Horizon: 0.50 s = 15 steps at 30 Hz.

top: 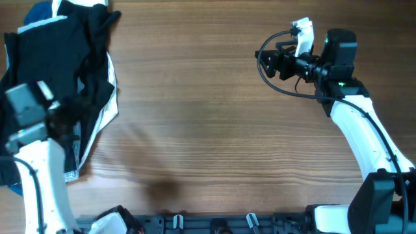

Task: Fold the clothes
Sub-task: 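Reach the left gripper into the clothes pile and grasp the black shorts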

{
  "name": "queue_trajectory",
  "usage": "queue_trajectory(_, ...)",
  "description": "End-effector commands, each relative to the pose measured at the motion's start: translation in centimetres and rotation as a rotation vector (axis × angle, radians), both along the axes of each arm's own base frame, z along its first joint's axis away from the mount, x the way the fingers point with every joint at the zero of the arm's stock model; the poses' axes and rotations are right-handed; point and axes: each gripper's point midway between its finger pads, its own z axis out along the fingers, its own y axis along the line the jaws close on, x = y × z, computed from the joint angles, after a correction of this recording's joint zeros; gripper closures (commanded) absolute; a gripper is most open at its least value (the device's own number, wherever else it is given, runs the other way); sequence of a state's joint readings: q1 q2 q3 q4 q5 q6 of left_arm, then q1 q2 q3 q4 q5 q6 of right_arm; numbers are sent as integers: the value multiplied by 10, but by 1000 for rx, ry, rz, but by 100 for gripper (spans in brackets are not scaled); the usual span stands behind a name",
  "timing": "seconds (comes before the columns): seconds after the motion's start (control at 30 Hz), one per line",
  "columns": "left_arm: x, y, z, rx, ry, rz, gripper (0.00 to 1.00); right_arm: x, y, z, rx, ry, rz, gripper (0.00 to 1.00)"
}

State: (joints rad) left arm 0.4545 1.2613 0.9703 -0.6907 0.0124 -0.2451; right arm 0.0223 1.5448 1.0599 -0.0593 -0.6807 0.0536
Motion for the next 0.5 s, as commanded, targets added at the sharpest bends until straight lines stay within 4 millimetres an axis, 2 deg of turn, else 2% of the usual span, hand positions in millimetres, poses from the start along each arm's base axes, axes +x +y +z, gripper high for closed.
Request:
queue_trajectory(0.0, -10, 48, -12, 77, 62, 94, 0, 4, 1, 7, 30, 4, -3, 16)
queue_trajectory(0.07, -11, 56, -33, 58, 118, 93, 0, 4, 1, 7, 30, 5, -3, 17)
queue_trajectory(0.2, -11, 55, -76, 14, 238, 33, 4, 4, -2, 2, 18, 23, -23, 19)
queue_trajectory(0.27, -9, 50, -87, -21, 250, 18, 5, 4, -3, 1, 17, 26, -27, 19)
queue_trajectory(0.4, -1, 45, -81, -44, 204, -4, 8, 4, -3, 1, 17, 25, -28, 20)
queue_trajectory(0.43, 1, 42, -80, -59, 193, -14, 11, 5, -4, 1, 13, 25, -34, 20)
queue_trajectory(0.47, 3, 35, -81, -96, 180, -33, 17, 6, -5, 0, 13, 29, -46, 20)
